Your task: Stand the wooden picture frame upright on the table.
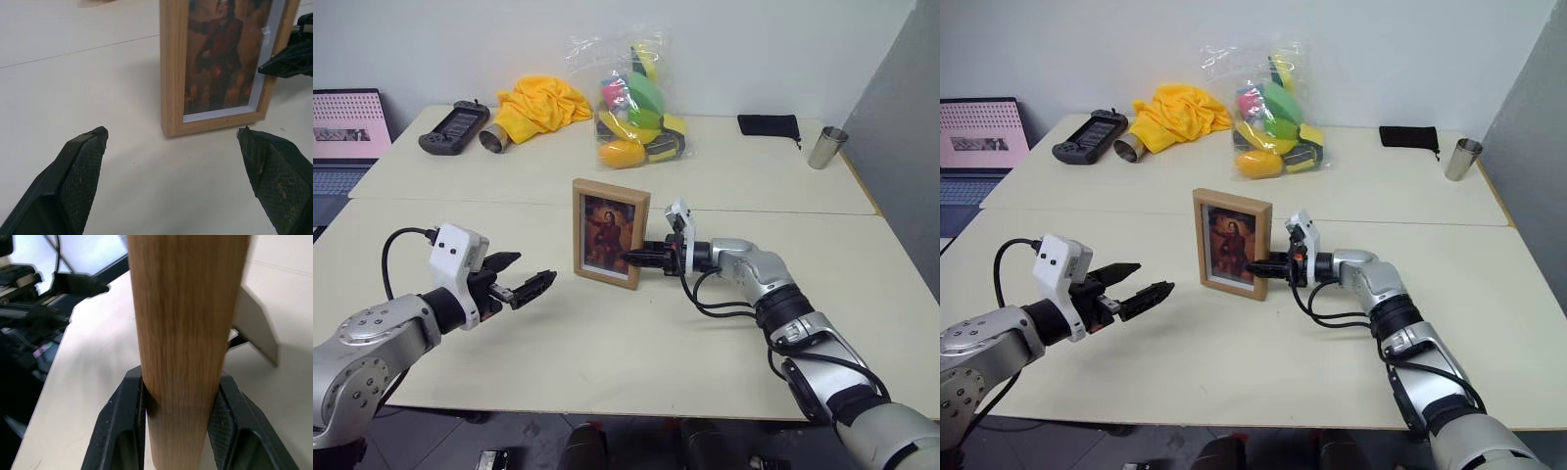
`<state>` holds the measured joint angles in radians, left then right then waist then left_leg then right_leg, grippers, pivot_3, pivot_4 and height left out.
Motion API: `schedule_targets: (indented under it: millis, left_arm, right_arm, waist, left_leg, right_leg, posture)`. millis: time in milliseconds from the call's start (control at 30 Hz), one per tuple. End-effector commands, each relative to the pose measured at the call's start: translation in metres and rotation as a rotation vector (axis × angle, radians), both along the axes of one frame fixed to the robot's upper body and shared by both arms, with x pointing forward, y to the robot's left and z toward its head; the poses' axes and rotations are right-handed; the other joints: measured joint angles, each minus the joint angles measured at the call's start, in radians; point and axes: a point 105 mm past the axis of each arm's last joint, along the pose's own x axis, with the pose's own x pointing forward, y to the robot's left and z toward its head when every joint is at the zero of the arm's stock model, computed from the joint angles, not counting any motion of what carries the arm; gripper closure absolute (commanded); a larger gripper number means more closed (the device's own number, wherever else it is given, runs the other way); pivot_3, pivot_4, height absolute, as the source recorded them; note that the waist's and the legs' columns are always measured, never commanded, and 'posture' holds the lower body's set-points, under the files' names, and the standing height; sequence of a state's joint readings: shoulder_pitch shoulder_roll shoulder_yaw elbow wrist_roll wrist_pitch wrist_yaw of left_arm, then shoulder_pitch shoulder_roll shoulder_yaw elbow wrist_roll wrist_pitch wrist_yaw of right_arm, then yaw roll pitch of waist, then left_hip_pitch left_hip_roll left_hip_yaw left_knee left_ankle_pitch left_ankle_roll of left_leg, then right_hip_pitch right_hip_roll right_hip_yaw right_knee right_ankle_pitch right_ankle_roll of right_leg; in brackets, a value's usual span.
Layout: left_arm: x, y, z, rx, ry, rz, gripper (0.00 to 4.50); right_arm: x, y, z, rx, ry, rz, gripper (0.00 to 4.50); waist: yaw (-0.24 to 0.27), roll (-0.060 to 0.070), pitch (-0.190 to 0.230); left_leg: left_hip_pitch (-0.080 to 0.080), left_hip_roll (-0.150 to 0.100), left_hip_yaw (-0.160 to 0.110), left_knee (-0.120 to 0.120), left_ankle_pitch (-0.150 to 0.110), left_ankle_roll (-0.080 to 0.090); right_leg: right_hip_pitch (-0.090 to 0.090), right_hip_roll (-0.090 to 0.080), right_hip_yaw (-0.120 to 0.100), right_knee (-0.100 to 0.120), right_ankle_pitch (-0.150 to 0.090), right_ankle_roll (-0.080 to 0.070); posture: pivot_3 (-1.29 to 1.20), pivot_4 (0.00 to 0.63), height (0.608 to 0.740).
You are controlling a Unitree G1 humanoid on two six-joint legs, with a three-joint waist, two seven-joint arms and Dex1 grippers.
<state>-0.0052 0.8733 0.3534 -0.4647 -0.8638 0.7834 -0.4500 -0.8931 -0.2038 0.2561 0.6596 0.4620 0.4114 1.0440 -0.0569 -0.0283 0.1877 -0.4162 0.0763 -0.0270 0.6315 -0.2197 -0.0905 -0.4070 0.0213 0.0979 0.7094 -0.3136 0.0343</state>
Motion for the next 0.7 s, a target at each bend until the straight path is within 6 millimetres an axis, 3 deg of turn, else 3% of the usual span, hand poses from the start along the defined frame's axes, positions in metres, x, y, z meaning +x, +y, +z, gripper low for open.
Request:
schedule_targets:
  millis: [33,233,400,533,700]
  left_arm:
    - [0.000,-0.003,0.008,0.003,-0.047,-0.018,0.00]
    - [0.008,-0.007,0.005,-0.038,-0.023,-0.039,0.00]
    - [0.019,0.004,0.007,-0.052,-0.007,-0.025,0.00]
    - [0.022,0.014,0.007,-0.045,0.020,-0.020,0.00]
    - [0.023,0.025,0.012,-0.009,0.032,-0.037,0.00]
  right_arm:
    - [0.002,-0.005,-0.003,-0.002,-0.012,-0.017,2.51]
    - [-0.005,-0.021,-0.006,-0.037,-0.075,-0.043,1.19]
    - [-0.011,-0.070,-0.011,-0.194,-0.225,-0.157,0.04]
    - [-0.024,-0.101,0.012,-0.208,-0.271,-0.247,0.04]
    - [-0.054,-0.112,0.045,-0.152,-0.236,-0.273,0.04]
  waist:
    - [0.000,0.000,0.000]
    - [0.003,0.000,0.000]
    - [0.008,0.000,0.000]
    - [0.006,0.000,0.000]
    - [-0.005,0.000,0.000]
  left_leg:
    - [0.000,0.000,0.000,0.000,0.000,0.000]
    - [0.000,0.000,0.000,0.000,0.000,0.000]
    - [0.000,0.000,0.000,0.000,0.000,0.000]
    - [0.000,0.000,0.000,0.000,0.000,0.000]
    - [0.001,0.001,-0.001,-0.001,0.000,0.000]
  right_leg:
    - [0.000,0.000,0.000,0.000,0.000,0.000]
    - [0.000,0.000,0.000,0.001,0.000,0.000]
    - [0.000,0.000,0.000,0.000,0.000,0.000]
    - [0.000,0.000,0.000,0.000,0.000,0.000]
    - [0.000,0.002,0.000,0.001,0.000,0.000]
  posture:
    - [0.00,0.150,0.740]
    - [0.00,0.150,0.740]
    - [0.00,0.150,0.740]
    - [0.00,0.150,0.740]
    - [0.00,0.150,0.740]
